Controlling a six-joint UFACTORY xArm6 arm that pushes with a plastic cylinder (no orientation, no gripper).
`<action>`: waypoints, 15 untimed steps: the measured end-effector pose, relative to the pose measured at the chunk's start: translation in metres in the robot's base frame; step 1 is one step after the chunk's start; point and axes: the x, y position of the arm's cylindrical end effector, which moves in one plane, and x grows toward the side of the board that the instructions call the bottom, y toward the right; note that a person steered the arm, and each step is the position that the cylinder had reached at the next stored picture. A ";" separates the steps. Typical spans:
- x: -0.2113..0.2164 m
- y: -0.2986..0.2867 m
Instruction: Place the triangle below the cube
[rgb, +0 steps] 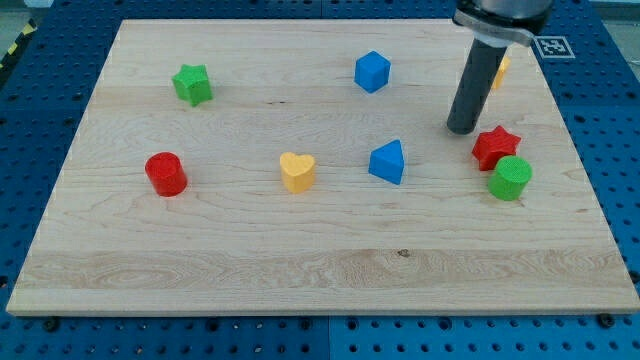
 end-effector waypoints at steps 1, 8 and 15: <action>0.025 0.000; 0.021 -0.060; 0.000 -0.038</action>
